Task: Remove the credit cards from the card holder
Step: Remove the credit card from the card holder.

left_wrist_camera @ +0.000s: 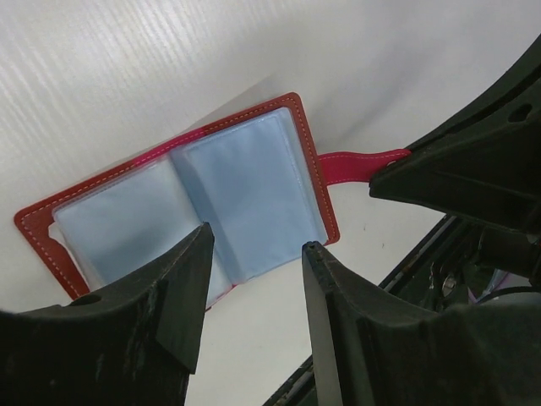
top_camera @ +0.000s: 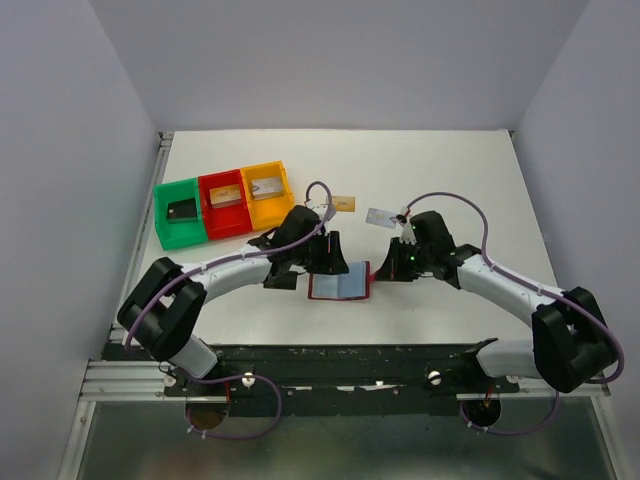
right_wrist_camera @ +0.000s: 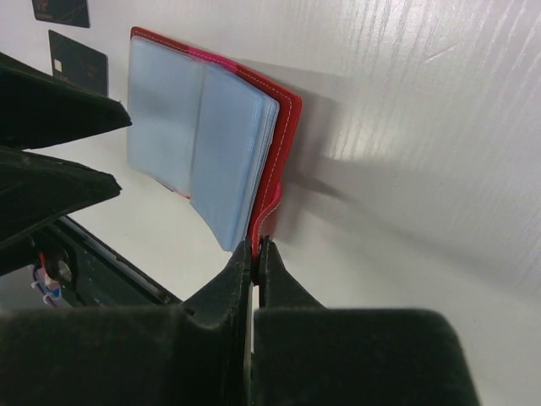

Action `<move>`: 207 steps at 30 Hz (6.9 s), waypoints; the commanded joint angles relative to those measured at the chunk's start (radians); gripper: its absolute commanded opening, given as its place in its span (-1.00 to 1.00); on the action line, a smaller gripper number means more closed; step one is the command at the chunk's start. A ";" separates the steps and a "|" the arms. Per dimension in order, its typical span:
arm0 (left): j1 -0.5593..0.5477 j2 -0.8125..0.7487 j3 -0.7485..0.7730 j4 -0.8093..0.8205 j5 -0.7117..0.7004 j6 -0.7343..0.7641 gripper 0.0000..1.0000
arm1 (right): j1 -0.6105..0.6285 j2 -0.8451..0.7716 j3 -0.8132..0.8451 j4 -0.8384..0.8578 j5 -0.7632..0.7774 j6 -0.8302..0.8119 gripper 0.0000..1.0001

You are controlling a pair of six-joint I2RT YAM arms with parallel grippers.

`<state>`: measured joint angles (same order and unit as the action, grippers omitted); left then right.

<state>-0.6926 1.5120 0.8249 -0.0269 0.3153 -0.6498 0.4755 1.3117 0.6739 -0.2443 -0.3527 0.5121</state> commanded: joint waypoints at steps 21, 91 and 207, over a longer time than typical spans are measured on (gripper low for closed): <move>-0.070 0.163 0.145 -0.079 0.038 0.098 0.19 | -0.002 -0.031 0.030 0.111 -0.190 -0.003 -0.99; -0.053 -0.179 -0.102 0.148 -0.286 -0.126 0.31 | 0.000 -0.043 0.041 0.062 -0.196 -0.026 -0.99; -0.084 0.030 0.085 -0.171 -0.306 0.035 0.64 | 0.000 -0.075 0.039 0.013 -0.166 -0.067 -0.99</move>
<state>-0.7746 1.5852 0.8936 -0.1337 0.0948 -0.6415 0.4759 1.2377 0.7013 -0.2199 -0.5392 0.4648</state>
